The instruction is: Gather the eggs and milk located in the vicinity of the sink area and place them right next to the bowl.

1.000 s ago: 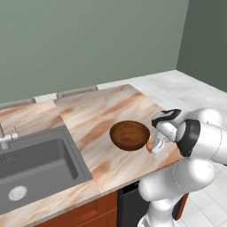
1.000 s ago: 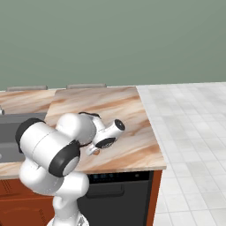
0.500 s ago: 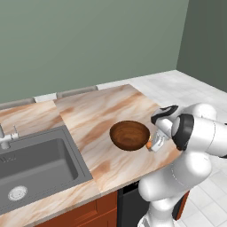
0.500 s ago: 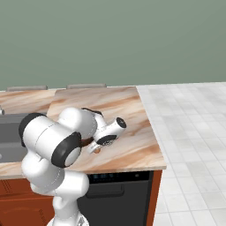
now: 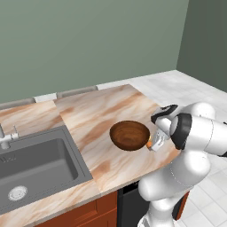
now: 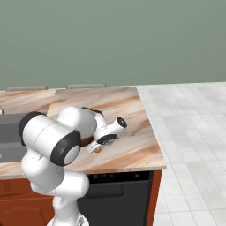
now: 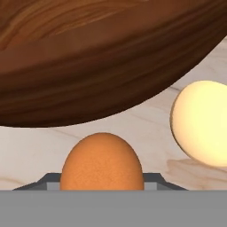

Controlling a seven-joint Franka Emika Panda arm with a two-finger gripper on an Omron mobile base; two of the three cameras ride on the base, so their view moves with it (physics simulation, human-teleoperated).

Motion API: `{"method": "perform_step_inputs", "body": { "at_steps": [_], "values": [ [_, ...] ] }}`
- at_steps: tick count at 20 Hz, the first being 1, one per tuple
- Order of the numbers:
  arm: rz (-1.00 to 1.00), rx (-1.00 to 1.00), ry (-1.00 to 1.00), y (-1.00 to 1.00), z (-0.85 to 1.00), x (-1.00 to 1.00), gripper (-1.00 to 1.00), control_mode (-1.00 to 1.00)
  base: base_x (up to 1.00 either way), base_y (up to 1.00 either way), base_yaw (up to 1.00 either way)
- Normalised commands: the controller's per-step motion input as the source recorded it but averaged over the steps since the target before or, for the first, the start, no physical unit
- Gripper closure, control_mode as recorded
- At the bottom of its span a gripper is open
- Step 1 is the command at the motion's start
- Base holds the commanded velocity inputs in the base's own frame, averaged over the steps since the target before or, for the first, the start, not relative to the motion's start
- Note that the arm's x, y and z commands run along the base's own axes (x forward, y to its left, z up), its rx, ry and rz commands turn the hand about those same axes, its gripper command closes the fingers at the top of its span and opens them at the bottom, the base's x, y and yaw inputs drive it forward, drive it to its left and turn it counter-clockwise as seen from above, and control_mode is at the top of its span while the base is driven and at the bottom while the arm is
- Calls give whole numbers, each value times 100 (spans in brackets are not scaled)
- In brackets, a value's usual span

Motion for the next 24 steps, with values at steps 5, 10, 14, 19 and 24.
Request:
{"method": "perform_step_inputs", "body": {
  "at_steps": [5,10,14,19,24],
  "values": [
    [0,0,0,0,0,0,-100,-100,0,0,0],
    [0,0,0,0,0,0,-100,-100,0,0,0],
    [0,0,0,0,0,0,-100,-100,0,0,0],
    [0,0,0,-1,3,-1,-100,-100,0,0,0],
    [-1,0,0,-25,11,-13,-100,-100,0,0,0]
  ]
}}
